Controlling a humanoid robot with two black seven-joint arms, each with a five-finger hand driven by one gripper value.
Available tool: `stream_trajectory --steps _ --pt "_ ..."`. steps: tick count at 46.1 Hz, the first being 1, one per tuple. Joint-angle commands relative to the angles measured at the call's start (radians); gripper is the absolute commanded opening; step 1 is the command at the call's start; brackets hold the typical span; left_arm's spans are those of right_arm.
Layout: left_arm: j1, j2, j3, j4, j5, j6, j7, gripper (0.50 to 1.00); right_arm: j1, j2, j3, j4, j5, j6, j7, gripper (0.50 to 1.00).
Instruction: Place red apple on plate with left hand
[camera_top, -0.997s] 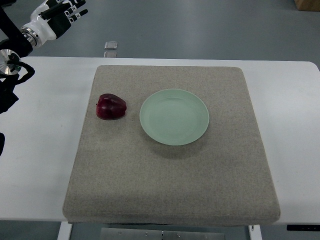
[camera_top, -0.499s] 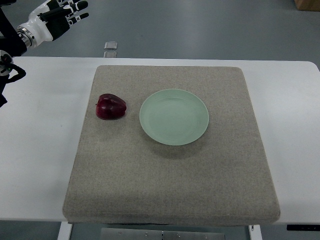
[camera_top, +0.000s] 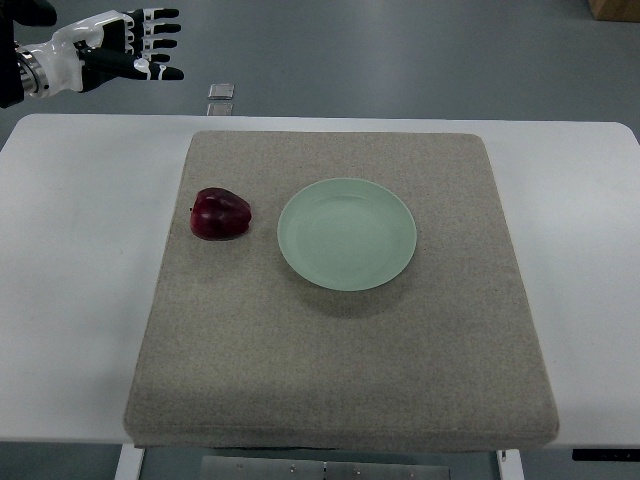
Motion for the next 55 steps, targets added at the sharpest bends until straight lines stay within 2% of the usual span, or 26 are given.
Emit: stream_trajectory --steps 1,4,9,22,36,43,55 --pt "0.014 0.017 0.004 -0.027 0.109 0.000 -0.060 1.000 0.000 0.000 0.000 0.000 0.000 0.000 0.000 0.964" --pt "0.023 0.048 0.005 -0.081 0.169 0.003 -0.092 1.000 0.000 0.000 0.000 0.000 0.000 0.000 0.000 0.964" --pt "0.041 0.096 0.005 -0.172 0.263 0.016 -0.104 1.000 0.000 0.000 0.000 0.000 0.000 0.000 0.000 0.964" --pt "0.090 0.103 0.013 -0.305 0.496 0.089 -0.126 1.000 0.000 0.000 0.000 0.000 0.000 0.000 0.000 0.964" --pt "0.121 0.143 0.056 -0.448 0.700 0.091 -0.144 0.999 0.000 0.000 0.000 0.000 0.000 0.000 0.000 0.964" --pt "0.127 0.149 0.080 -0.482 0.774 0.092 -0.144 0.984 0.000 0.000 0.000 -0.001 0.000 0.000 0.000 0.964" --pt "0.139 0.139 0.105 -0.511 0.800 0.092 -0.144 0.986 0.000 0.000 0.000 0.000 0.000 0.000 0.000 0.964"
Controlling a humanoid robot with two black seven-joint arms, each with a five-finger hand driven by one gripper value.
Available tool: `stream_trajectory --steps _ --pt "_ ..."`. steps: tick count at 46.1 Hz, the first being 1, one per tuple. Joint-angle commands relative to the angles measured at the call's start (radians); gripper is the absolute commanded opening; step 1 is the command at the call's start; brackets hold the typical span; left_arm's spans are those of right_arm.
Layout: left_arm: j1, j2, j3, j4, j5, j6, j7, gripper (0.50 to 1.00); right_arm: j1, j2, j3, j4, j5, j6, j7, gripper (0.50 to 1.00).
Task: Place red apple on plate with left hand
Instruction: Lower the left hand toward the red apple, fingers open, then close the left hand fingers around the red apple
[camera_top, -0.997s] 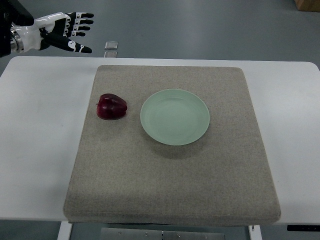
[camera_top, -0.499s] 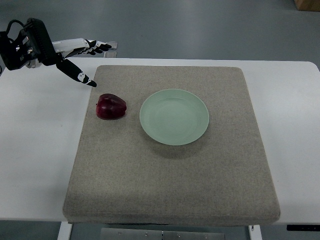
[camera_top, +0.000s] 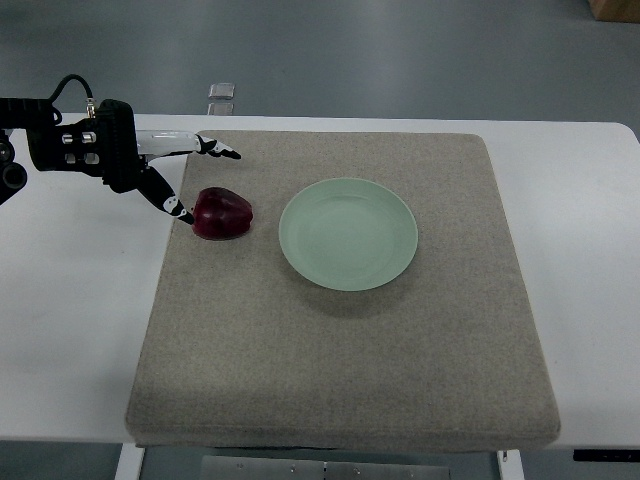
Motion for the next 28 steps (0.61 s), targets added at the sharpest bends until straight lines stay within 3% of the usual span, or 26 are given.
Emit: stream_trajectory --steps 1,18,28 --pt "0.002 -0.001 0.022 -0.006 0.004 -0.001 0.000 0.986 0.000 0.000 0.000 0.000 0.000 0.000 0.000 0.964" --pt "0.007 -0.020 0.061 -0.003 0.012 0.000 0.002 0.979 0.000 0.000 0.000 0.000 0.000 0.000 0.000 0.964" --pt "0.007 -0.047 0.064 0.010 0.038 0.002 0.005 0.904 0.000 0.000 0.000 0.000 0.000 0.000 0.000 0.964"
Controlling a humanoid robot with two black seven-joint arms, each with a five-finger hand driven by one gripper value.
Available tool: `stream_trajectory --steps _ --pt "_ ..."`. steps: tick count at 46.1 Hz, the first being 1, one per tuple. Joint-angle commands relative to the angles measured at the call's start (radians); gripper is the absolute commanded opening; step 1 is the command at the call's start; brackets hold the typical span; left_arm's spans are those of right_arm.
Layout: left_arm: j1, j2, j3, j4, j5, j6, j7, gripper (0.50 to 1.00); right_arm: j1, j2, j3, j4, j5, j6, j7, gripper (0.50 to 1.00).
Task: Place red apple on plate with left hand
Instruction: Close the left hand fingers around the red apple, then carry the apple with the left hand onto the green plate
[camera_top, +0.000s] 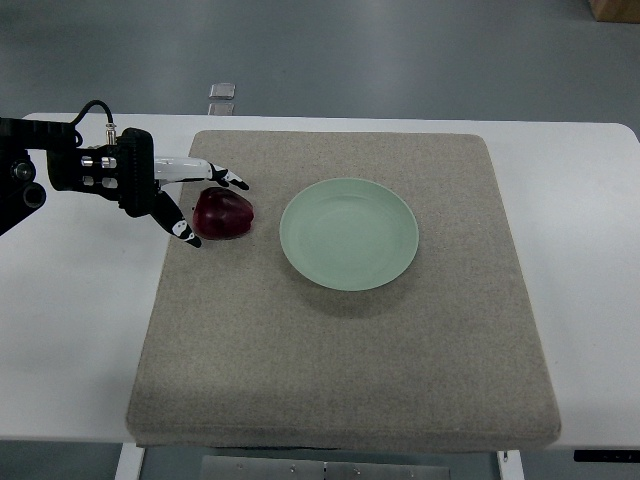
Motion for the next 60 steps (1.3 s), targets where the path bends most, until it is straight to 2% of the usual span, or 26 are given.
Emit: stream_trajectory --steps 1,10,14,18,21,26,41,49,56,60 --pt "0.001 -0.010 0.006 0.004 0.015 0.000 0.000 0.894 0.000 0.000 0.000 0.000 0.000 0.000 0.000 0.964" --pt "0.001 -0.018 0.006 0.004 0.021 0.003 0.000 0.889 0.000 0.000 0.000 0.000 0.000 0.000 0.000 0.964" --pt "-0.001 -0.021 0.008 0.004 0.025 0.003 0.000 0.819 0.000 0.000 0.000 0.000 0.000 0.000 0.000 0.964" --pt "-0.002 -0.025 0.008 0.004 0.038 0.003 0.000 0.718 0.000 0.000 0.000 0.000 0.000 0.000 0.000 0.964" --pt "-0.007 -0.025 0.008 0.007 0.046 0.006 0.000 0.698 0.000 0.000 0.000 0.000 0.000 0.000 0.000 0.962" --pt "-0.016 -0.025 0.006 0.017 0.049 0.018 0.000 0.632 0.000 0.000 0.000 0.000 0.000 0.000 0.000 0.964" --pt "-0.033 -0.024 0.006 0.027 0.051 0.026 0.000 0.630 0.000 0.000 0.000 0.000 0.000 0.000 0.000 0.964" --pt "-0.084 -0.025 0.002 0.027 0.049 0.028 0.003 0.561 0.000 0.000 0.000 0.000 0.000 0.000 0.000 0.964" --pt "-0.131 -0.030 0.000 0.032 0.049 0.081 0.003 0.559 0.000 0.000 0.000 -0.001 0.000 0.000 0.000 0.964" --pt "-0.160 -0.077 0.006 0.044 0.049 0.094 0.003 0.559 0.000 0.000 0.000 -0.001 0.000 0.000 0.000 0.964"
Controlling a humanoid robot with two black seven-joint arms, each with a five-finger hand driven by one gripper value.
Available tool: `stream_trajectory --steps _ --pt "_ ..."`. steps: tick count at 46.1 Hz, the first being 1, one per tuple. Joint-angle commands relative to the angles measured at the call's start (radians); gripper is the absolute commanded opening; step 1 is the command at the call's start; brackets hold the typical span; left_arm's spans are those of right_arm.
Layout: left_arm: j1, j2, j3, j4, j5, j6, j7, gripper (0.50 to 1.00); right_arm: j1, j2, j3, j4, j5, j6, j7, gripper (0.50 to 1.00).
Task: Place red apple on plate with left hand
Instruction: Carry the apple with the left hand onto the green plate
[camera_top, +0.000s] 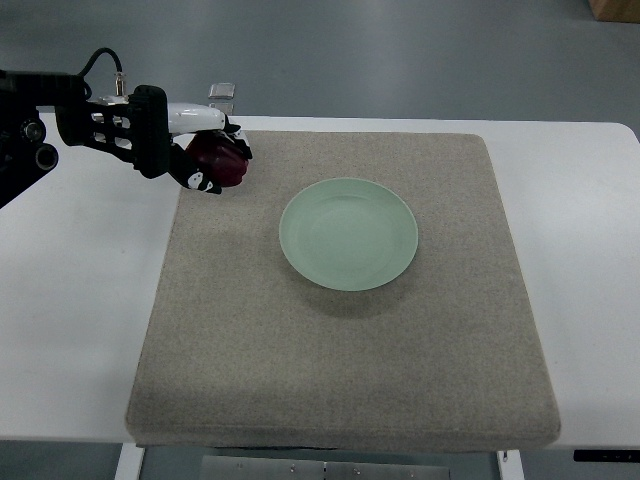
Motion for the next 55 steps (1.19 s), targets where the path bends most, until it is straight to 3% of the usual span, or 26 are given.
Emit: stream_trajectory --steps 1,22,35,36,42,55 --pt "-0.028 -0.045 0.006 0.014 0.000 0.008 0.000 0.561 0.000 0.000 0.000 0.000 0.000 0.000 0.000 0.964" --pt "-0.054 -0.283 0.017 0.028 0.003 0.008 0.010 0.572 0.000 0.000 0.000 0.000 0.000 0.000 0.000 0.964" --pt "-0.040 -0.320 0.083 0.063 0.004 0.011 0.012 0.561 0.000 0.000 0.000 0.000 0.000 0.000 0.000 0.964" --pt "-0.034 -0.357 0.093 0.107 0.004 0.014 0.012 0.574 0.000 0.000 0.000 0.000 0.000 0.000 0.000 0.964" --pt "-0.022 -0.361 0.095 0.111 0.003 0.013 0.012 0.662 0.000 0.000 0.000 0.000 0.000 0.000 0.000 0.964" --pt "0.000 -0.383 0.109 0.111 0.001 0.014 0.012 0.694 0.000 0.000 0.000 0.000 0.000 0.000 0.000 0.964"
